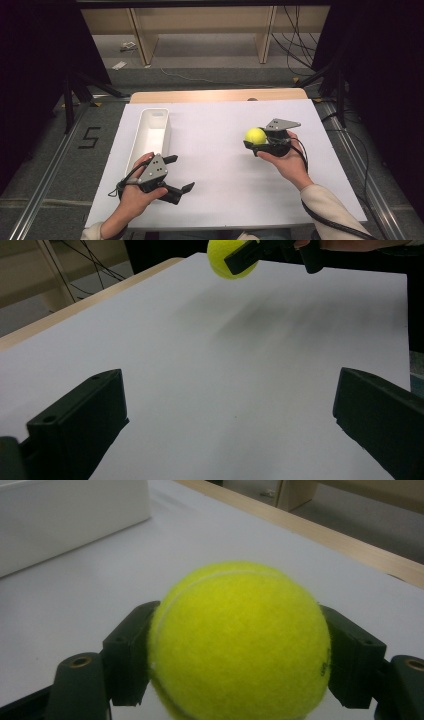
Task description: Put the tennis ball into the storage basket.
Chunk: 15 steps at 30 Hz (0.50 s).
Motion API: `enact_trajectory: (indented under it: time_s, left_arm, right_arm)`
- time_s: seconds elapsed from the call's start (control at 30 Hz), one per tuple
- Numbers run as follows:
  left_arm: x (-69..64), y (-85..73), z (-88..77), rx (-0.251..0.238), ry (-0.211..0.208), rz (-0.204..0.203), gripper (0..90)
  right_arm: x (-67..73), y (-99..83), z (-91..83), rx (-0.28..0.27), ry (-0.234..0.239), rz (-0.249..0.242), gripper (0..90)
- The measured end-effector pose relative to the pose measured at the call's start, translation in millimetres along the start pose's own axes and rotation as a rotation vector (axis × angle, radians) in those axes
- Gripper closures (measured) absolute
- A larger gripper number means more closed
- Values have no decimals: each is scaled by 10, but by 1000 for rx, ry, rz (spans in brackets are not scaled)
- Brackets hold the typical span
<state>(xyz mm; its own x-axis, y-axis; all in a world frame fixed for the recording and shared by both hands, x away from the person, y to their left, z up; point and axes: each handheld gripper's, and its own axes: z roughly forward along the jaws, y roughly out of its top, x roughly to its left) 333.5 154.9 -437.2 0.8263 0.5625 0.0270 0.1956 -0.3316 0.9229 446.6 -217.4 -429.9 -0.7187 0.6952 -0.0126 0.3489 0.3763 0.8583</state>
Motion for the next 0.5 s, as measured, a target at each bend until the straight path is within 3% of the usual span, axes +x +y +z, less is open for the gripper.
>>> enact_trajectory:
  time_s: [0.5]
  left_arm:
    - [1, -2, 0, 0, 1, -2, 3]
  right_arm:
    - [40, 44, 41, -12, 11, -3, 264]
